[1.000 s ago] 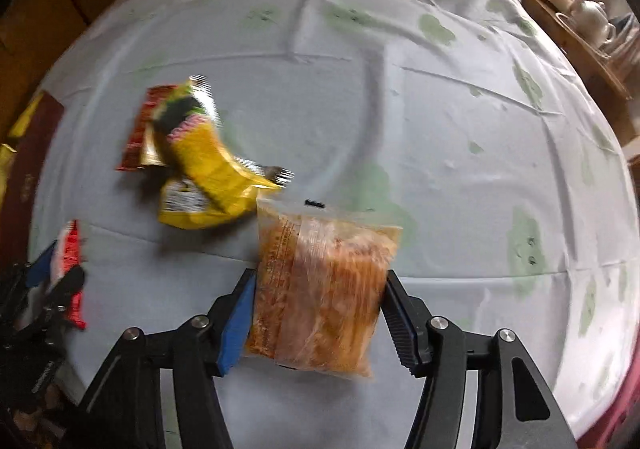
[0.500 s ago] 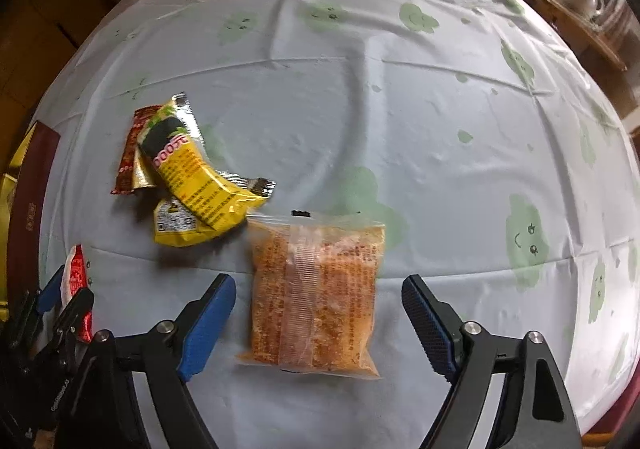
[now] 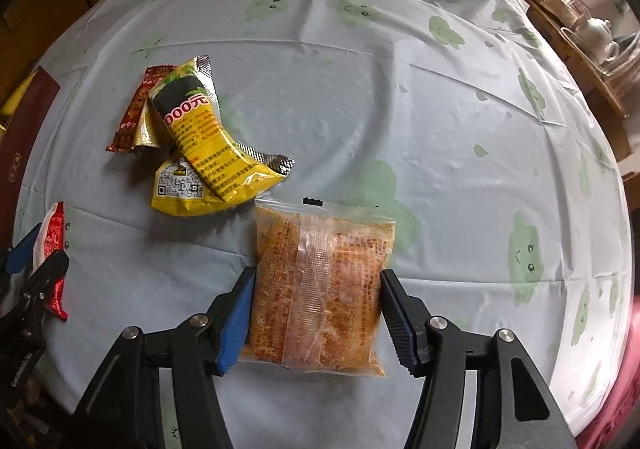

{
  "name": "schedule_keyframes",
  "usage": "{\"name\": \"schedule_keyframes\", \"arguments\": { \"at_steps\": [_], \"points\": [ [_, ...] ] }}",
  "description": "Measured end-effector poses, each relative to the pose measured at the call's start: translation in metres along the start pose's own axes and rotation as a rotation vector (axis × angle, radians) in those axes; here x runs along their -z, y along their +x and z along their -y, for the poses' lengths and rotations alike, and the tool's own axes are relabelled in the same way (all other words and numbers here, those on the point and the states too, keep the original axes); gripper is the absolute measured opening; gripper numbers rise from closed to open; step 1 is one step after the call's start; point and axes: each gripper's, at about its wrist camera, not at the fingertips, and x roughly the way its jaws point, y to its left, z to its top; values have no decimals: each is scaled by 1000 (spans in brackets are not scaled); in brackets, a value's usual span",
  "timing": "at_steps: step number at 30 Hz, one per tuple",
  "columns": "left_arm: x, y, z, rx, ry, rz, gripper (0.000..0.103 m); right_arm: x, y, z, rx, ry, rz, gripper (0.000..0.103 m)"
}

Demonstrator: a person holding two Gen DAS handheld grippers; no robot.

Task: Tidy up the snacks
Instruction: 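Drop the wafer packet into the gold tray while the right gripper holds the orange bag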

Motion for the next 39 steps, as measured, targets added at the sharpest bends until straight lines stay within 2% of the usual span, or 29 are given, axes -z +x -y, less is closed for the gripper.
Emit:
{"name": "schedule_keyframes", "arguments": {
  "at_steps": [11,20,24,30,32,34,39],
  "points": [
    [-9,-3,-3,-7,-27,-36,38,6,-8,-22,58,-67,16,60],
    [-26,-49,-32,36,-111,43,37,6,-9,-23,66,-76,27,60],
    [-30,-77,-68,23,-198,79,37,8,-12,-23,68,-80,32,60],
    [-22,-108,-156,-103,-376,120,37,8,-12,-23,74,-86,36,60],
    [-19,-112,-183,-145,-430,114,37,9,-12,-24,79,-90,39,60],
    [-15,-112,-214,-155,-498,110,38,9,-12,-24,82,-93,41,60],
    [-17,-97,-260,-197,-585,82,38,9,-13,-25,83,-96,43,60]
  ]
}}
